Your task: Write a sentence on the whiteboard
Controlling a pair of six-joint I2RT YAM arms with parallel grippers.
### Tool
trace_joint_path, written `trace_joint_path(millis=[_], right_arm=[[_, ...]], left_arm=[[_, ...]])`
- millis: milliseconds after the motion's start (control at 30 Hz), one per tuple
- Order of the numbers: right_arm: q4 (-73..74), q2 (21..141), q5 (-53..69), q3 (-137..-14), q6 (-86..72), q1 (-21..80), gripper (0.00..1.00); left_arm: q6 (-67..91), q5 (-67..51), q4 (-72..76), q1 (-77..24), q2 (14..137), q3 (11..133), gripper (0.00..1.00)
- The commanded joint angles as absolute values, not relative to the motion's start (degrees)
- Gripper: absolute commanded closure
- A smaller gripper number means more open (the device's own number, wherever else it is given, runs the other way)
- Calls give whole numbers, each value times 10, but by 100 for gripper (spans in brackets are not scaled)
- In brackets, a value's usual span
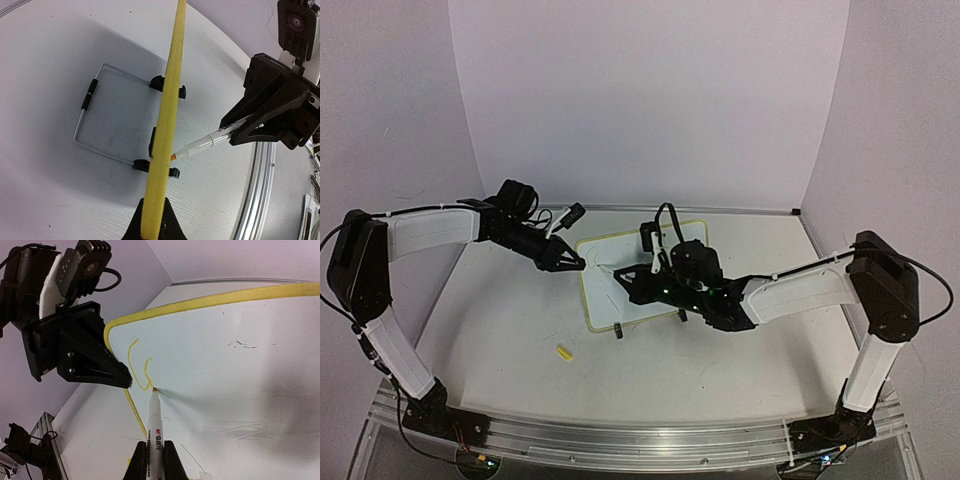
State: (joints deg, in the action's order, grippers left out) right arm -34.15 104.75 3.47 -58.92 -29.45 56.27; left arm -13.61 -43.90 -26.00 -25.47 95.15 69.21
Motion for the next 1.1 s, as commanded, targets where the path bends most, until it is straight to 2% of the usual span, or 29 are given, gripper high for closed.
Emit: trace_joint_path(millis=[0,1067], right_arm=[[-338,1025,-1,-590,-294,558,100],[-338,1046,-4,-636,-279,558,100]], left_arm=[[-147,-386,-270,-249,933,693,100],[-149,-387,-271,-249,931,693,100]])
